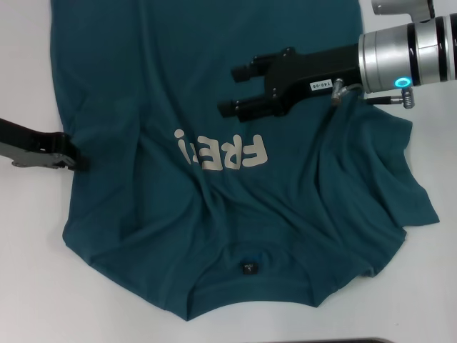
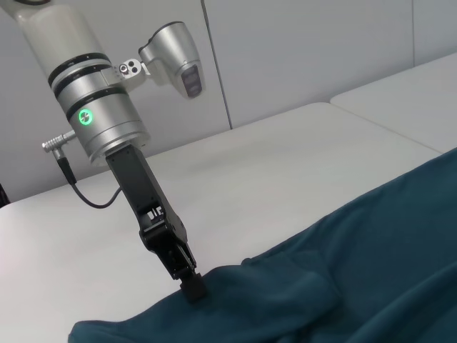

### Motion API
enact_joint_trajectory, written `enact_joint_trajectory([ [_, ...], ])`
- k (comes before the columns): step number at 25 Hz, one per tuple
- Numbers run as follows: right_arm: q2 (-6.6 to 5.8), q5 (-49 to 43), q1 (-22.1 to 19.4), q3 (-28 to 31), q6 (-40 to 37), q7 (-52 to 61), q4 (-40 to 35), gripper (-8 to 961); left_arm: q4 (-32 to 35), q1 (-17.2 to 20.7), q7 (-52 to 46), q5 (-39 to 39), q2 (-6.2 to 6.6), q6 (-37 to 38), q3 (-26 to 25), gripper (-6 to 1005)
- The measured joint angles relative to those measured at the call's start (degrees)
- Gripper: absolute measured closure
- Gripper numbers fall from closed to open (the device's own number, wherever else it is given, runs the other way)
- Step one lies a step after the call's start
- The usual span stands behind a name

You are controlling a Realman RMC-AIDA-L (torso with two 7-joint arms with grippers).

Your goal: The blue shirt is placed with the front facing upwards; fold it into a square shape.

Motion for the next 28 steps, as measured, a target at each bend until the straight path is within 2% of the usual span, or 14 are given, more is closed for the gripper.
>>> enact_joint_trajectory([
  [15,0.03,0.0,0.1,0.0,0.0,-0.2,0.0,138,0.2,-0.3,-1.3,0.2,0.31,-0.1,0.1,937],
  [18,0.03,0.0,0.1,0.0,0.0,-0.2,0.0,138,0.3,-0.4,-1.7,0.3,0.38,-0.1,0.0,848],
  [28,0.01,0.0,0.1,0.0,0.2,-0.5,0.0,139,-0.5,-0.3,0.8,0.3,0.20,-0.5,0.3,793],
])
